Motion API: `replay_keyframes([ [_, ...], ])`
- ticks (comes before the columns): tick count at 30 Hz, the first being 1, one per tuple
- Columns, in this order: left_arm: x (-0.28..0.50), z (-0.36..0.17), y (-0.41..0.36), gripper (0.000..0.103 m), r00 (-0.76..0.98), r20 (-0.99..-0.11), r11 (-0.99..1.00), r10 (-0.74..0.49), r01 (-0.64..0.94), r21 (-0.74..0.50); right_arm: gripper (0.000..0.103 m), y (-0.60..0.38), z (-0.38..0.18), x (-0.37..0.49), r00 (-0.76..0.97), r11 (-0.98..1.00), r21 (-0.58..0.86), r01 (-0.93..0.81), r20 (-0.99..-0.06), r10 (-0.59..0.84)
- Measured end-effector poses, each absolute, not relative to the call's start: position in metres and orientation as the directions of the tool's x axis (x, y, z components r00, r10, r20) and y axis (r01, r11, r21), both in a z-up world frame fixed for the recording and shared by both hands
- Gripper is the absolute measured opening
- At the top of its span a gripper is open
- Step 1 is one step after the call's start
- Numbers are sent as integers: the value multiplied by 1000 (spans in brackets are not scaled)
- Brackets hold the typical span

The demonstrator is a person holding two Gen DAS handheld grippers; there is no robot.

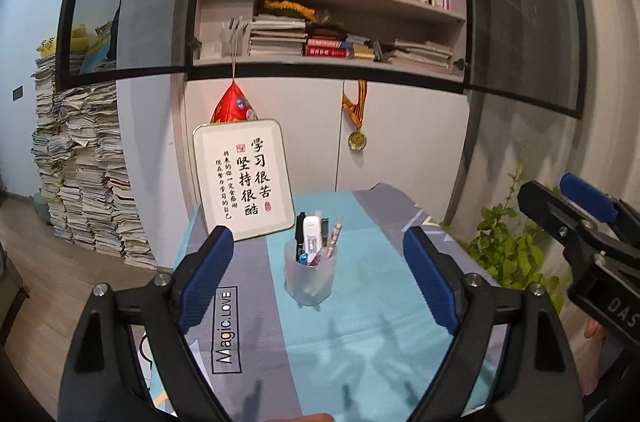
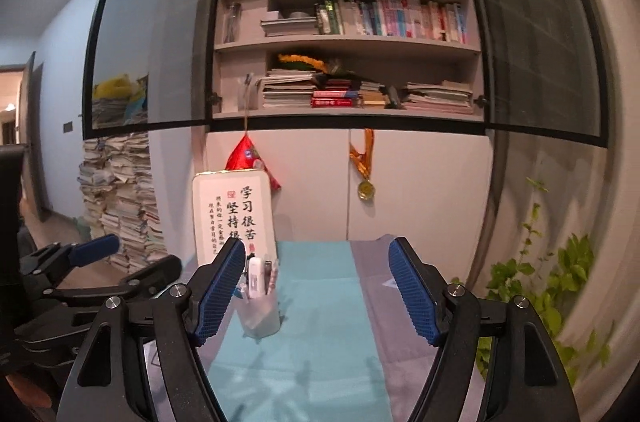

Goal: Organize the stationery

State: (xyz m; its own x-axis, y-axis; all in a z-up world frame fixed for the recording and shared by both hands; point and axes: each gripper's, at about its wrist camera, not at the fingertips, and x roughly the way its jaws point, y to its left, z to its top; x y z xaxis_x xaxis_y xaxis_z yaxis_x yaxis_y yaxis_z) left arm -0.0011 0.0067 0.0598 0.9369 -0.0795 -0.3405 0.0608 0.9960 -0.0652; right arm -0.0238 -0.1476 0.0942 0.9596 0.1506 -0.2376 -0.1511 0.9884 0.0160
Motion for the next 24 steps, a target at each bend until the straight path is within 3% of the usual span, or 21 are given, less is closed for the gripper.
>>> replay_keyframes([
  [10,-35,83,-14,90,958,-264,994,-110,102,-45,75,-180,109,-48,961,991,113,-66,-261,94],
  [24,-50,90,-19,91,969,-233,996,-87,88,-8,75,-178,109,-54,960,990,115,-82,-258,110],
])
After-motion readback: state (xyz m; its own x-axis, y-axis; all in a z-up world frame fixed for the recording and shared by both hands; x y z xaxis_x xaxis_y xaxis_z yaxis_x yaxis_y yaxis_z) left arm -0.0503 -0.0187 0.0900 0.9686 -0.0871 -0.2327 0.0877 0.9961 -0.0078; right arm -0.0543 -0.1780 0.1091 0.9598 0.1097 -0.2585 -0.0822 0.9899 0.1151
